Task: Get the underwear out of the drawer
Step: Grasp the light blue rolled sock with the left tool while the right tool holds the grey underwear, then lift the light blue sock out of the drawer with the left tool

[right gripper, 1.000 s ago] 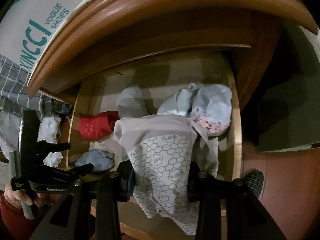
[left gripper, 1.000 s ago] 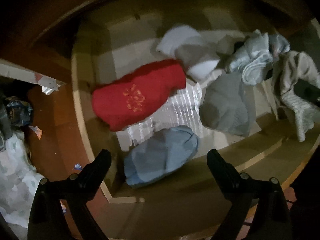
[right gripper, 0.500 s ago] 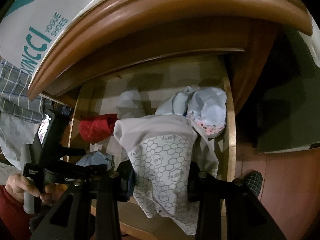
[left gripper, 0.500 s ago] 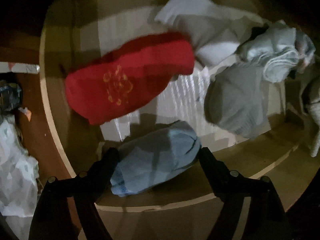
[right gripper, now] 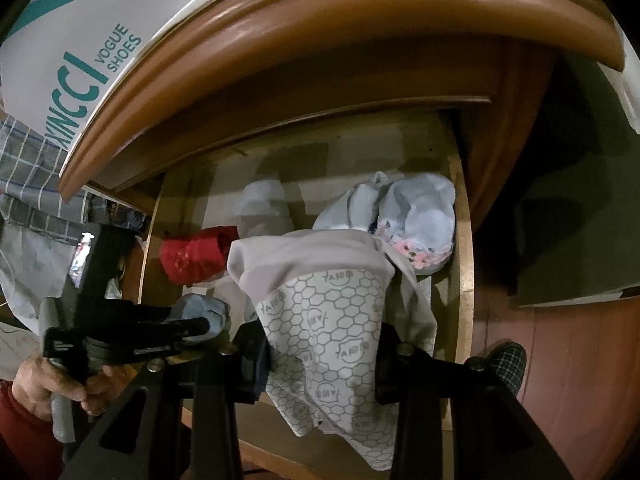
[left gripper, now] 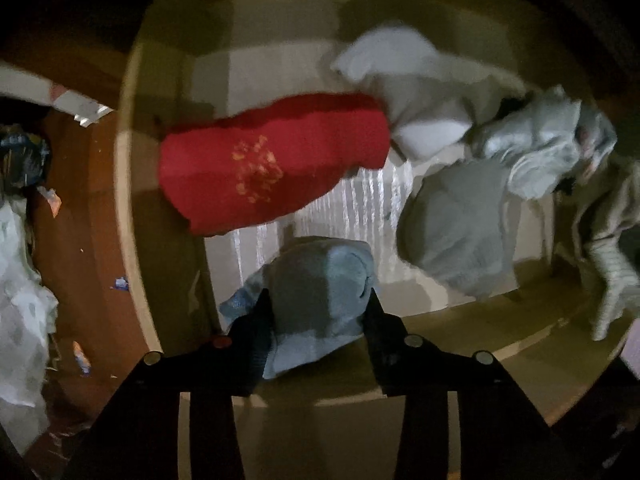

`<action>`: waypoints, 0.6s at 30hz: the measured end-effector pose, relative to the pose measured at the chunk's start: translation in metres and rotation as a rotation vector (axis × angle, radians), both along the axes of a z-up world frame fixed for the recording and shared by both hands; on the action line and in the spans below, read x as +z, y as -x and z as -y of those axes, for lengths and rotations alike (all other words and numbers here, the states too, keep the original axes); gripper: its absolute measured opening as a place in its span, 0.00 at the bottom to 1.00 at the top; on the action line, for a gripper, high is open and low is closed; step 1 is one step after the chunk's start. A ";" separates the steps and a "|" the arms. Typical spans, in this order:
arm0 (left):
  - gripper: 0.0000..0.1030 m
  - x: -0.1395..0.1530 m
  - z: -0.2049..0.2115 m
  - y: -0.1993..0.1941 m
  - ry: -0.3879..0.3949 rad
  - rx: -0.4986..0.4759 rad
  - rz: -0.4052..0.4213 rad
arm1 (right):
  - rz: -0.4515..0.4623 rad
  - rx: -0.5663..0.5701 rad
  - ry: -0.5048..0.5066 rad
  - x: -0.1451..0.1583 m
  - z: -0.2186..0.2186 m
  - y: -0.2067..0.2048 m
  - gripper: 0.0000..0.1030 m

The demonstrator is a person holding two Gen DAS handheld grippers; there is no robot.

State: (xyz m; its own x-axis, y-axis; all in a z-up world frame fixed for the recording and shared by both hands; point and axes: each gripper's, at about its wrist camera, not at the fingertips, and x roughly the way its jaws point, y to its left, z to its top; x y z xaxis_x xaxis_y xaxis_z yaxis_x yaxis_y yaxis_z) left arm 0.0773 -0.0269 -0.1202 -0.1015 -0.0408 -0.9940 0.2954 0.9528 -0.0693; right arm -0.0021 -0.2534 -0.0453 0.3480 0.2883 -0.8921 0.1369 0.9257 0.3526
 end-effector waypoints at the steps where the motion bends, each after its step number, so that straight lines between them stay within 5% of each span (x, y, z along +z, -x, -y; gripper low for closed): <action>1: 0.37 0.007 -0.003 0.001 0.017 0.018 0.014 | 0.000 -0.004 0.004 0.000 0.001 0.000 0.36; 18: 0.37 0.105 -0.018 0.039 0.100 0.055 0.264 | 0.005 0.014 0.082 0.000 -0.005 -0.001 0.36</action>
State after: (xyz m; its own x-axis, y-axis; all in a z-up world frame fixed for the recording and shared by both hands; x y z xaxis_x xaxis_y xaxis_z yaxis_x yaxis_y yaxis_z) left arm 0.0387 -0.0093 -0.0151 0.1655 -0.1387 -0.9764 0.2639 0.9602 -0.0916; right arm -0.0006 -0.2485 -0.0454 0.3486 0.2192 -0.9113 0.1223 0.9533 0.2762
